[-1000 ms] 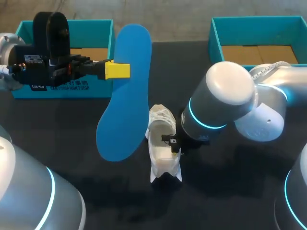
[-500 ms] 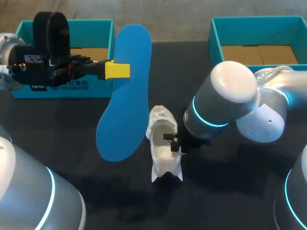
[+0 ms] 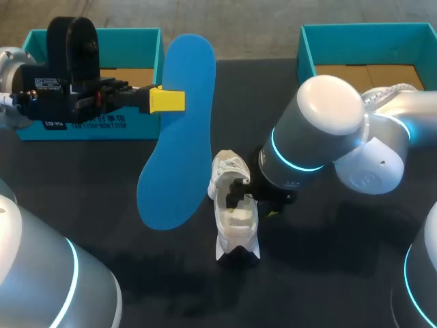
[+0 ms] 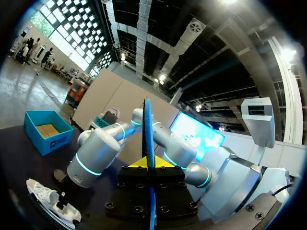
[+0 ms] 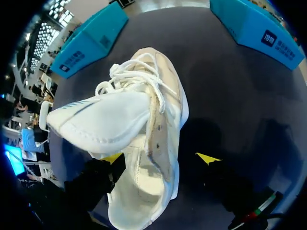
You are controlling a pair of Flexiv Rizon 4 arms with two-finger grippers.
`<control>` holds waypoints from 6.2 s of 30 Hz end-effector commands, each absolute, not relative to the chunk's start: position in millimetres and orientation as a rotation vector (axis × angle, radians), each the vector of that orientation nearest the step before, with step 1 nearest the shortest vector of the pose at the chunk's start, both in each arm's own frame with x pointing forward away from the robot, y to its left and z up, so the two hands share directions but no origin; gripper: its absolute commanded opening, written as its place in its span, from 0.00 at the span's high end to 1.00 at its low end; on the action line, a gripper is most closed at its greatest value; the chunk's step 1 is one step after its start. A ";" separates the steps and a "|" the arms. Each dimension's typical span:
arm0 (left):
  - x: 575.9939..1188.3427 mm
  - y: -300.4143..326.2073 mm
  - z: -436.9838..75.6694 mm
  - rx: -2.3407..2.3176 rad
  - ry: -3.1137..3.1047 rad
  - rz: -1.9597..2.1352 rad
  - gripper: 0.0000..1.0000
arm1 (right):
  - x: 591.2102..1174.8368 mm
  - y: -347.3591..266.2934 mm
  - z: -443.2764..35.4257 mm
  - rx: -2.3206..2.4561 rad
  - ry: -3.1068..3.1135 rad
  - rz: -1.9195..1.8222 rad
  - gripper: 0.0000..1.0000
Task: Take the shoe out of the shoebox, open the shoe tongue, remove and reinsert the insole, then place the shoe into the shoebox
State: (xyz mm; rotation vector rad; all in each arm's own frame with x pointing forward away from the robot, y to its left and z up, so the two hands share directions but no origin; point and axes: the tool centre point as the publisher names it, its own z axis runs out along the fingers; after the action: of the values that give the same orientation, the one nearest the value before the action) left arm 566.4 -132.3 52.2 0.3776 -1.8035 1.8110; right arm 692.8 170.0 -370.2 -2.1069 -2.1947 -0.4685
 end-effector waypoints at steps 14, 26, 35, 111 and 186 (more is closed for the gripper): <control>566.2 -132.4 51.8 0.377 -1.803 1.812 1.00 | 679.2 148.7 -317.8 -1.847 -2.271 -0.577 0.00; 566.2 -132.4 51.8 0.377 -1.803 1.812 1.00 | 685.7 125.8 -295.8 -1.607 -2.306 -0.917 0.00; 566.2 -132.4 51.8 0.377 -1.803 1.812 1.00 | 685.7 125.8 -295.8 -1.607 -2.306 -0.917 0.00; 619.9 -126.6 67.3 -1.043 -2.225 2.613 1.00 | 716.4 126.5 -193.7 -1.460 -1.731 -1.052 0.00; 668.5 -127.4 -45.8 -3.180 -1.729 2.338 1.00 | 739.5 130.2 -155.3 -1.376 -1.455 -1.243 0.00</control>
State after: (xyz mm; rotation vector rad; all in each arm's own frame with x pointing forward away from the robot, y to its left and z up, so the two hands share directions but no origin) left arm 670.9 -123.6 -38.4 -3.1629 -1.7333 2.3347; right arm 733.6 124.7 -156.8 -1.3810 -1.4503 -1.2436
